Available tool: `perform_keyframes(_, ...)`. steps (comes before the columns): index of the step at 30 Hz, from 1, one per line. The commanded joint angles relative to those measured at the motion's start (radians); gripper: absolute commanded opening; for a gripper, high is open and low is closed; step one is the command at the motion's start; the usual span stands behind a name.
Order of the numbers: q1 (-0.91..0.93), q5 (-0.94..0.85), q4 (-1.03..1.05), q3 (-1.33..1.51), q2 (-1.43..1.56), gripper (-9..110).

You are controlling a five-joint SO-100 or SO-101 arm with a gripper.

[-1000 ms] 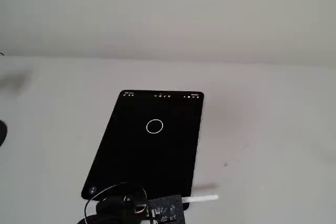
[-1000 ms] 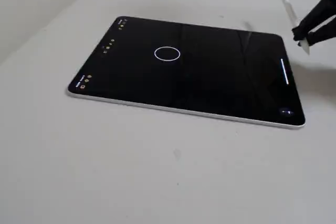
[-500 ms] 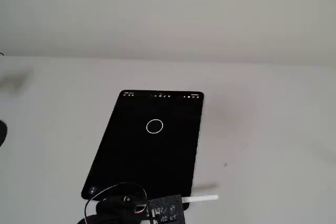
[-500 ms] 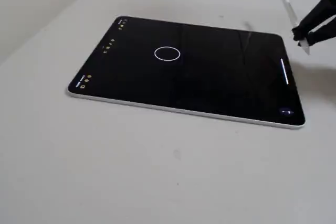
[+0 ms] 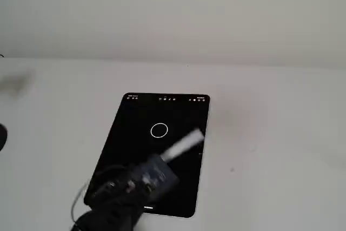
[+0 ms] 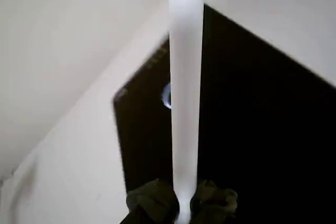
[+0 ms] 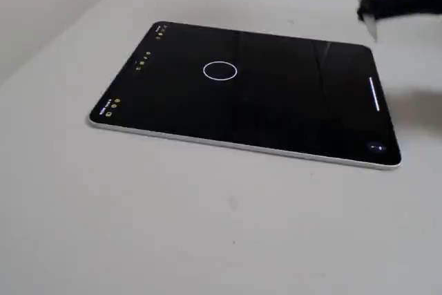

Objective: Draw 2 dots in a circle representing the eyes of a stickman

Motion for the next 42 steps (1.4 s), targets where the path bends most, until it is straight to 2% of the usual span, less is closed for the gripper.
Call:
perform_keyframes(1, -0.084, -0.276, -0.526, 0.035, -0.149, 0)
perform_keyframes(4, -0.132, -0.360, -0.934, 0.009, -0.497, 0)
perform_keyframes(8, -0.117, -0.417, -1.443, -0.202, -1.177, 0)
perform_keyframes(10, -0.092, -0.453, -1.628, -0.321, -1.443, 0)
perform_keyframes(12, -0.077, -0.485, -1.715, -0.437, -1.635, 0)
perform_keyframes(17, -0.049, -0.540, -1.772, -0.676, -1.933, 0)
perform_keyframes(22, -0.032, -0.572, -1.775, -0.815, -2.089, 0)
perform_keyframes(42, 0.020, -0.603, -1.724, -1.039, -2.318, 0)
